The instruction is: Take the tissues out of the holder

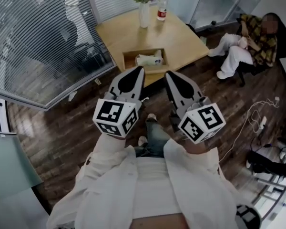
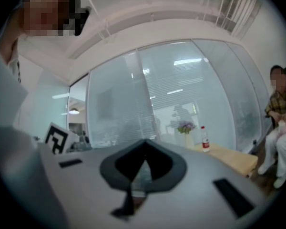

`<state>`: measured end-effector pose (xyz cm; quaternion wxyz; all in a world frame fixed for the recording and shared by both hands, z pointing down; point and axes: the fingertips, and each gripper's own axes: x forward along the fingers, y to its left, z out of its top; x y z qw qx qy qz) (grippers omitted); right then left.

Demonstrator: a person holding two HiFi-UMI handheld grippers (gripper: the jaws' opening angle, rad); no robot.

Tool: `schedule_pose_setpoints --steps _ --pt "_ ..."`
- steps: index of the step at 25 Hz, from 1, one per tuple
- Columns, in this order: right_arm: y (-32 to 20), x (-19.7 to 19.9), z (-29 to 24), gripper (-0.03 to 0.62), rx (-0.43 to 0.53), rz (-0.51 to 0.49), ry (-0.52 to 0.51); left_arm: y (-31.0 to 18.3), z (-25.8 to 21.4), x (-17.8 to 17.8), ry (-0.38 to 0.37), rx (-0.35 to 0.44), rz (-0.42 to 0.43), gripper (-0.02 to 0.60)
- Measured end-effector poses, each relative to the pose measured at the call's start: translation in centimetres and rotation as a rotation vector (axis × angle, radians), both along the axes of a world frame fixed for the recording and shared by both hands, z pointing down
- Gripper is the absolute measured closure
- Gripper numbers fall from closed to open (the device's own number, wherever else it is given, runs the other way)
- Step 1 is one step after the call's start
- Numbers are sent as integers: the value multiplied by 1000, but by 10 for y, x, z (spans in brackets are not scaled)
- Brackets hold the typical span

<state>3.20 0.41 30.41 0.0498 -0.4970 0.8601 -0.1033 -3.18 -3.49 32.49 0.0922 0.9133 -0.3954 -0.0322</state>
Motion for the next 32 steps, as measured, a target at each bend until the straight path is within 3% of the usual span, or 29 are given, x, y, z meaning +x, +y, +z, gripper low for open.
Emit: schedule_pose_setpoints --steps 18,32 --pt "-122 17 11 582 -31 -104 13 -109 16 18 -20 -52 -84 572" --pt "-171 35 18 582 -46 -168 20 -157 25 36 -24 -74 -139 572"
